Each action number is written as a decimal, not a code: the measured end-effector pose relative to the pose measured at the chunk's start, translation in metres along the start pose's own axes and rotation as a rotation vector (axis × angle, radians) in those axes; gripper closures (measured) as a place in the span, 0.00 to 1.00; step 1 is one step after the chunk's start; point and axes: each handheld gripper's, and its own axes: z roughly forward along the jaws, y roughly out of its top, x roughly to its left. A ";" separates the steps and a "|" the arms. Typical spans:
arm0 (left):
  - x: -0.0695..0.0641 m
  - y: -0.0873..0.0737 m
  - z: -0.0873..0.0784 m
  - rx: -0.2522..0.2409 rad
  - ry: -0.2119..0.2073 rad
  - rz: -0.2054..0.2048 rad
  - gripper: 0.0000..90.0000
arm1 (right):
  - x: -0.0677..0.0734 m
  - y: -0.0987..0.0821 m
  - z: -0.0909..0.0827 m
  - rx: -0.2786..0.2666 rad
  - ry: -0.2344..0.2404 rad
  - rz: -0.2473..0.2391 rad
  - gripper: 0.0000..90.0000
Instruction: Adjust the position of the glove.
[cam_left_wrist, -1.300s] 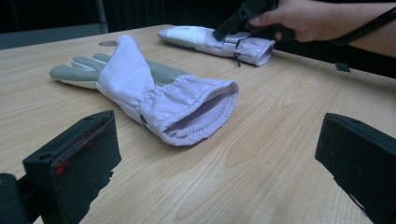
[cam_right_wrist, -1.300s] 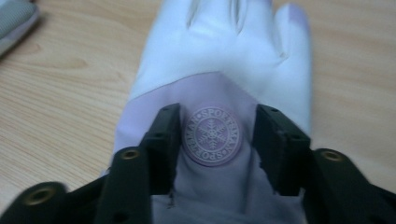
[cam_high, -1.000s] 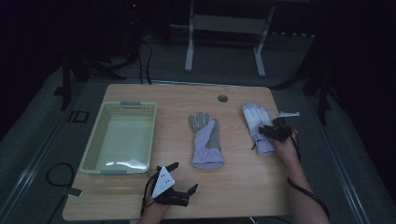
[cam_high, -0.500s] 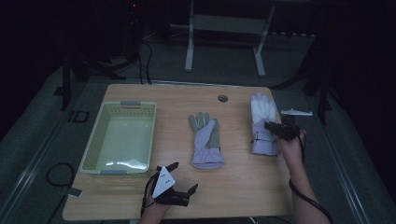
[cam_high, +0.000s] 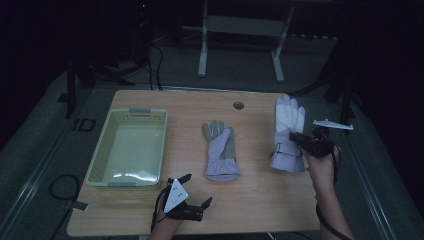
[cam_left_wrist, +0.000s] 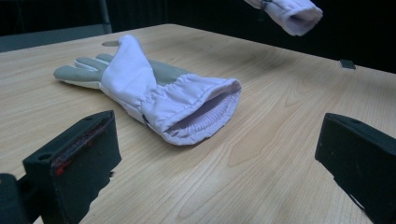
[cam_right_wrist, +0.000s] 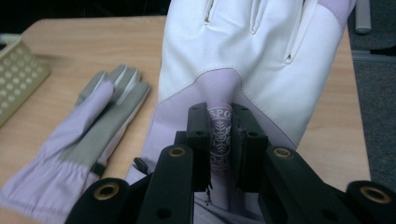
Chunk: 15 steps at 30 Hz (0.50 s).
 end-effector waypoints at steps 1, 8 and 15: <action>0.000 0.000 0.000 -0.001 0.000 0.002 0.00 | 0.002 -0.003 -0.002 -0.001 0.003 0.004 0.88; -0.001 0.000 0.000 0.000 -0.001 0.010 0.00 | 0.016 -0.024 -0.005 0.012 0.002 -0.019 0.88; -0.001 0.000 0.000 0.001 0.002 0.009 0.00 | 0.017 -0.043 0.019 0.082 0.000 -0.014 0.87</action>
